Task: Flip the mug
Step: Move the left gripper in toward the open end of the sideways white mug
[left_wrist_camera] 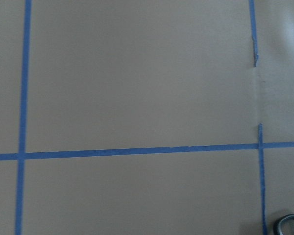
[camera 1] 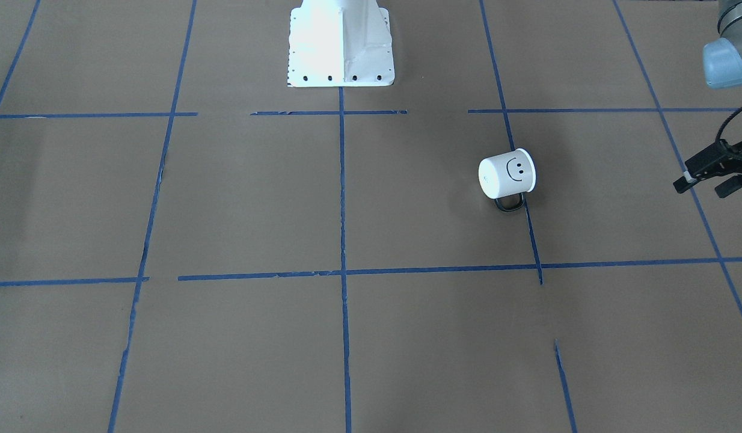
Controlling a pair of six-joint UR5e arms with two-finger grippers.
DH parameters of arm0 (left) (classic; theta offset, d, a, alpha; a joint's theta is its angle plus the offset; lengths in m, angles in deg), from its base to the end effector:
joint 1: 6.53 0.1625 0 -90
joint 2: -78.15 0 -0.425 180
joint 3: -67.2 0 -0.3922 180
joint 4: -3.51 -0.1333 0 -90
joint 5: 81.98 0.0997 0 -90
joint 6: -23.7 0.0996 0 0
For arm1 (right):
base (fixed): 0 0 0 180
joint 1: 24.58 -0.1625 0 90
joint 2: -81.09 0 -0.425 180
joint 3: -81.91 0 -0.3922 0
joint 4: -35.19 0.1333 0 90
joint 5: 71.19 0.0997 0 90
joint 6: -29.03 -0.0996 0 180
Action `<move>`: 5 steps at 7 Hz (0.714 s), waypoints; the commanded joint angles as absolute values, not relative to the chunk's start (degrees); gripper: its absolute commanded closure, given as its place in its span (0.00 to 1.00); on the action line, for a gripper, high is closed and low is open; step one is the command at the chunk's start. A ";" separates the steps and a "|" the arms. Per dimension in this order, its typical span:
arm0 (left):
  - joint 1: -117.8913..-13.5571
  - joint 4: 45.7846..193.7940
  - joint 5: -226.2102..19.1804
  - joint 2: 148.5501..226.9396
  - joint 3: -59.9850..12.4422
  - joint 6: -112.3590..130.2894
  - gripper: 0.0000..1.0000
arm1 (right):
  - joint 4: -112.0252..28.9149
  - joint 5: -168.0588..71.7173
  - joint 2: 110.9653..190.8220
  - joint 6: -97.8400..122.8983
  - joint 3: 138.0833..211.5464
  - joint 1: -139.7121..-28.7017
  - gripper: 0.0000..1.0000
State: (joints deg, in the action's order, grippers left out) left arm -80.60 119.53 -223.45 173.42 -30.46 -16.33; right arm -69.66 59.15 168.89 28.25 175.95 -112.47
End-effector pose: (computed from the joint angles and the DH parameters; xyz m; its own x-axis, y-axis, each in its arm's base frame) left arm 0.0944 -0.5324 0.4835 0.4926 0.0120 -0.8702 0.1350 0.9867 0.0901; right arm 0.0506 -0.4956 0.6345 0.7657 0.0822 0.6379 0.0260 0.9870 -0.1584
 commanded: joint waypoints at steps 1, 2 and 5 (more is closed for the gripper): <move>-76.16 139.38 -222.79 170.19 -28.79 -30.74 0.00 | -69.66 59.15 168.89 28.24 175.95 -112.47 0.00; -75.18 147.74 -223.30 170.26 -26.95 -37.93 0.00 | -69.66 59.15 168.89 28.24 175.95 -112.47 0.00; -64.83 164.11 -213.34 171.67 -24.48 -54.92 0.00 | -69.66 59.15 168.89 28.33 175.95 -112.47 0.00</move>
State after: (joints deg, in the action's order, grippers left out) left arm -68.23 156.91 -218.47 171.37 -25.61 -49.39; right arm -69.66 59.15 168.89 28.25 175.95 -112.46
